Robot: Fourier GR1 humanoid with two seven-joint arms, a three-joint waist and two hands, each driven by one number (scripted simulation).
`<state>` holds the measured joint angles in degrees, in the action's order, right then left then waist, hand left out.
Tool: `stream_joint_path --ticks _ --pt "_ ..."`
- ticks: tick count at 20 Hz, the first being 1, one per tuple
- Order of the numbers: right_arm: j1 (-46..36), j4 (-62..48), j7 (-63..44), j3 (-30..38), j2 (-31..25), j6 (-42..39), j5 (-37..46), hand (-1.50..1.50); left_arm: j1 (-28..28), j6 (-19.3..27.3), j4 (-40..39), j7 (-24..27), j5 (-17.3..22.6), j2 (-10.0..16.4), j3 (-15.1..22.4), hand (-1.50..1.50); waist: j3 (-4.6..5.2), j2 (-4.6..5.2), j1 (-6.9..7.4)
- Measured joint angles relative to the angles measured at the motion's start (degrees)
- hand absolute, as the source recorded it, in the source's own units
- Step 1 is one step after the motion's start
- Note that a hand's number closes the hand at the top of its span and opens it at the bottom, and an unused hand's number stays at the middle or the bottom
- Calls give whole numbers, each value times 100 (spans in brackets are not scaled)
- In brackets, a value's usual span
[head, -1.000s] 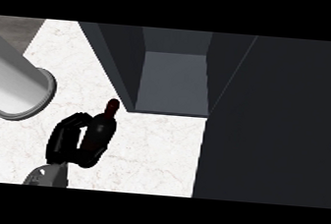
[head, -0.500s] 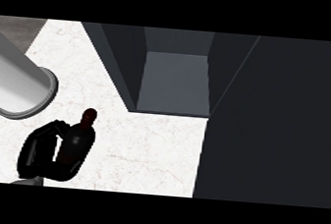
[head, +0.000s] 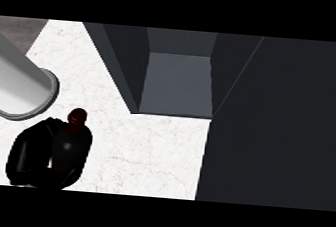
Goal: Pick up the wine, place it into the cabinet and close the cabinet
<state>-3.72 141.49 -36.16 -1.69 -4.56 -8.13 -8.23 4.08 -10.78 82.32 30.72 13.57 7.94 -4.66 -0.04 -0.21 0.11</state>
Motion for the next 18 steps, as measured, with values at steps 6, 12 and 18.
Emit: stream_joint_path --ticks 6,12,18 --pt "-56 14 -100 73 -12 -3 -37 -150 123 326 1306 -1101 11 -217 457 150 -2 -3 -16" --pt "-57 -34 -18 -124 124 25 16 -150 -147 819 2147 -2164 -272 -408 916 150 0 4 -21" --pt "-85 -71 37 136 50 -95 -30 -150 -398 1425 2621 -2779 -540 -686 1740 150 1 9 -33"
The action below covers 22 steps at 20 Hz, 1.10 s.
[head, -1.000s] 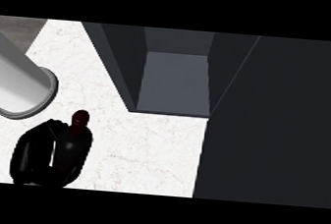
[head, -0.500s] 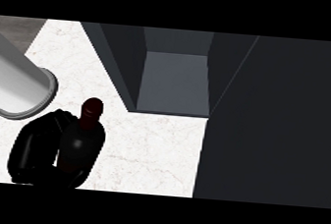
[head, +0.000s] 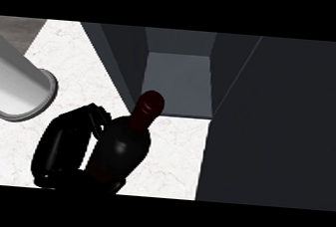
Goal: Pick up the wine, place it into the cabinet and close the cabinet
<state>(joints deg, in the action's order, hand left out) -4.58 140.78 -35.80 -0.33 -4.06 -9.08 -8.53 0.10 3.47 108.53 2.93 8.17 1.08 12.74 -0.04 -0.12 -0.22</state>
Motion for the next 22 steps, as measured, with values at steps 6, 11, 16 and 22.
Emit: stream_joint_path --ticks 6,11,16,22 --pt "51 11 -9 -75 77 1 -28 -150 -857 873 -170 -421 7 -81 550 150 1 4 -28" --pt "19 33 -84 -32 60 7 -63 -150 -1473 1726 -344 -720 -55 -98 1044 150 2 3 -37" --pt "-35 34 -161 18 25 -6 -87 -150 -2257 2554 -881 -804 -158 -104 1343 150 1 6 -54" --pt "38 -70 -37 12 15 -113 -90 -150 -2886 3177 -1252 -981 -175 -105 1462 150 2 3 -56"
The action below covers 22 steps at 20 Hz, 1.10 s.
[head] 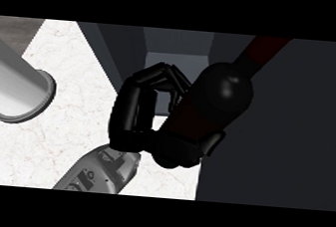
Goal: Pick up the wine, place it into the cabinet and close the cabinet
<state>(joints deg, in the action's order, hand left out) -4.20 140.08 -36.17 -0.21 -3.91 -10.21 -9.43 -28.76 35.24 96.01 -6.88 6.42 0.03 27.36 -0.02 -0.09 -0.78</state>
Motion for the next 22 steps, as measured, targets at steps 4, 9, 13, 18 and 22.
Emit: stream_joint_path --ticks 4,9,13,18,22 --pt "-76 -8 -74 45 -26 27 -14 -150 -142 177 -243 103 -120 0 80 150 3 -2 3" --pt "-51 -23 -69 79 -32 0 -38 -150 -235 205 -540 319 60 0 -7 150 2 1 -2" --pt "43 -21 29 -35 23 -27 -32 -150 -359 387 -825 564 395 -1 29 150 3 3 -18" --pt "60 -50 102 -96 64 -11 -14 -150 -228 527 -1228 1321 941 -2 117 150 3 10 -17" --pt "31 -56 138 -41 33 -19 -16 -150 -178 514 -1504 1566 1008 -2 156 150 4 7 -3"
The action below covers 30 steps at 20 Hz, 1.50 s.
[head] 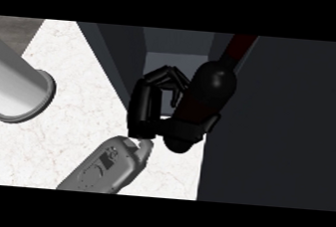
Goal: Pick up the wine, place it into the cabinet and close the cabinet
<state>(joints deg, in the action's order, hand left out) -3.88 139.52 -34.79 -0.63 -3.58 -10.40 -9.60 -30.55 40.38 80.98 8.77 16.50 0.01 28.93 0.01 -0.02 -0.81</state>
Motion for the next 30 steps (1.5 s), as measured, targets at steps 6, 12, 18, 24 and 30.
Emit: stream_joint_path --ticks 6,12,18,24,30 --pt "-124 0 -109 22 -42 51 -4 -150 -70 -38 -667 397 -105 19 -63 150 0 1 4" --pt "-165 -40 -20 212 -96 -37 -51 -150 -21 -161 -1284 1163 81 5 -192 150 -1 6 -4" --pt "-177 -23 -90 217 -98 -10 -82 -150 -242 -196 -1659 1418 326 15 -392 150 0 2 -6" --pt "-32 -33 4 152 -42 -25 -80 -150 -310 -442 -1962 1559 415 33 -709 150 0 3 2" --pt "24 -42 49 212 -50 -75 -114 -150 -711 -847 -2582 1564 539 34 -1094 150 -1 6 -11"
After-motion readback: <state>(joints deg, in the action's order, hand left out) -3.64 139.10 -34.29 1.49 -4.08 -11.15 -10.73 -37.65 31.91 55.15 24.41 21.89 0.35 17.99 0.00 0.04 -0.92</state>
